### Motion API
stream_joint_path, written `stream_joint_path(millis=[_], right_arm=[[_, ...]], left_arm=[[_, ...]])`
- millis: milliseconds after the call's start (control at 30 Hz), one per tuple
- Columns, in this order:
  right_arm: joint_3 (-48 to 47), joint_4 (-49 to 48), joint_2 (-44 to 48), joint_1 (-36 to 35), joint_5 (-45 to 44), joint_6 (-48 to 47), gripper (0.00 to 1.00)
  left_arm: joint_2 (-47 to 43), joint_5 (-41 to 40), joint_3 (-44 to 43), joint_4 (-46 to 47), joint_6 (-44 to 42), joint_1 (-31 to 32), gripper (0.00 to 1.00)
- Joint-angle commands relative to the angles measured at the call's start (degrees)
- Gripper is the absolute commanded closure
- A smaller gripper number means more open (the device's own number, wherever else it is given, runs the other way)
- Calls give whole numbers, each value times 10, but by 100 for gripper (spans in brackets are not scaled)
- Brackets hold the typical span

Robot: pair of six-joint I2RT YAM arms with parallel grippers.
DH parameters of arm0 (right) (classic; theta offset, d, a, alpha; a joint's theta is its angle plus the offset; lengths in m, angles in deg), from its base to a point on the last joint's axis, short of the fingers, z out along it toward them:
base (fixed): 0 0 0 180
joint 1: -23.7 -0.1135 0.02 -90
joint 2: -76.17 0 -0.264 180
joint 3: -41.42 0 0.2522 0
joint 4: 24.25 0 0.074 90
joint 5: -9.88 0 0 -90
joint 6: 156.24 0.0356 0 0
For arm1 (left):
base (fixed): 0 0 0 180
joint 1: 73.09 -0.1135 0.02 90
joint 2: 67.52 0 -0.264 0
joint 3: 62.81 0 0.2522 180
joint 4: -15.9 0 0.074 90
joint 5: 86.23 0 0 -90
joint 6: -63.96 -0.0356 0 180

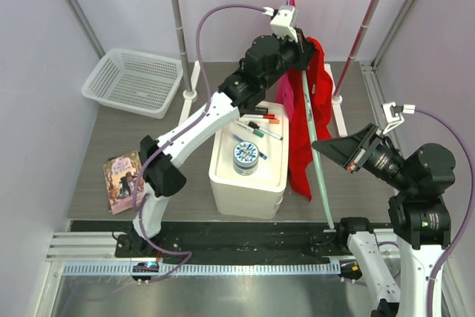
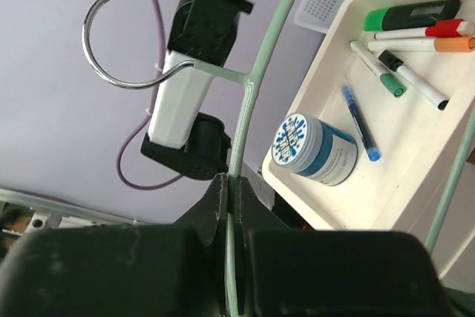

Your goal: Remove the t-shirt from the hanger

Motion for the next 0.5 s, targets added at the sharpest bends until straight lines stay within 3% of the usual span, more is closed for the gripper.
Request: stream_joint_path(millis=[0, 167, 300, 467], right_arm=[[-35, -17, 22, -2, 43, -37, 99], [-76, 12, 33, -2, 14, -74, 99], [-155, 108, 2, -2, -56, -140, 99], [-167, 127, -24, -2, -106, -140, 99]], left_arm=[[4, -36, -28, 3, 3, -10, 100], [-13, -31, 4, 19, 29, -22, 100], [-27, -8, 20, 14, 38, -24, 100], [-56, 13, 54, -3, 45, -24, 100]])
